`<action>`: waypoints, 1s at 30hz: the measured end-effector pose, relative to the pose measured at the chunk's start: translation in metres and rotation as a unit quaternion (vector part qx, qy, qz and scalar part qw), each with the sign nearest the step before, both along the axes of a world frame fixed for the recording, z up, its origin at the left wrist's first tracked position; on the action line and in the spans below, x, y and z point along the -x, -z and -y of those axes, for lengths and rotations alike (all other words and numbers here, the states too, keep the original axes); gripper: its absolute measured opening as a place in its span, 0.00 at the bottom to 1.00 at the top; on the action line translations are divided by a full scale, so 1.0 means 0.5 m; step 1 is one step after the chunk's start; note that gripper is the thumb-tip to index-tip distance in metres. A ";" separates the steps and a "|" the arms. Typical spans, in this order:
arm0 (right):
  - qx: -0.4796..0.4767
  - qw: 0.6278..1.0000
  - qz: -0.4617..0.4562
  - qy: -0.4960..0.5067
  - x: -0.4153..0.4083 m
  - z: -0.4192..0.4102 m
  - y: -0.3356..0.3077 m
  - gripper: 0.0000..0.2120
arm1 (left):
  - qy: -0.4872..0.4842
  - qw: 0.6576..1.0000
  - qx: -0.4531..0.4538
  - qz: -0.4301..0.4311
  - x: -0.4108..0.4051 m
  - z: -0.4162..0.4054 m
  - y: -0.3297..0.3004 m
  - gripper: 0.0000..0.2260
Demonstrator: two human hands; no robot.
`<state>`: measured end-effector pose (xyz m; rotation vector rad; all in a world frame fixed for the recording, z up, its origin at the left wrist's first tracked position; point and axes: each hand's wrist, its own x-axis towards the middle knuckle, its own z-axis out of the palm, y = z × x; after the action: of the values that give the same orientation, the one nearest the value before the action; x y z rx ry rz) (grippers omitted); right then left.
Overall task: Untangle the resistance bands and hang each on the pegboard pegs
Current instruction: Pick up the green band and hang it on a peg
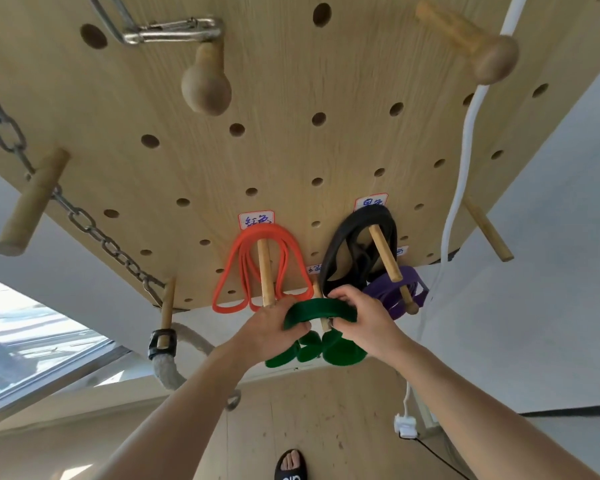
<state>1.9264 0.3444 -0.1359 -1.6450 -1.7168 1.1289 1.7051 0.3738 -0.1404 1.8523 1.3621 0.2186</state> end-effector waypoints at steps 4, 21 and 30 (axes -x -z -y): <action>-0.008 0.999 -0.022 0.027 0.013 0.000 0.012 0.17 | -0.002 1.000 -0.009 -0.015 -0.015 -0.005 0.009 0.13; -0.082 0.996 0.011 0.039 0.023 0.008 0.044 0.19 | 0.063 0.982 -0.179 -0.003 -0.026 -0.011 0.015 0.15; -0.104 0.991 0.082 -0.023 -0.008 -0.016 0.026 0.18 | 0.050 0.986 -0.156 0.031 -0.028 -0.021 0.027 0.14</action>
<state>1.9303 0.3524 -0.1489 -1.6129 -1.9146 0.8219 1.7193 0.3845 -0.1539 2.1461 1.2424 0.4543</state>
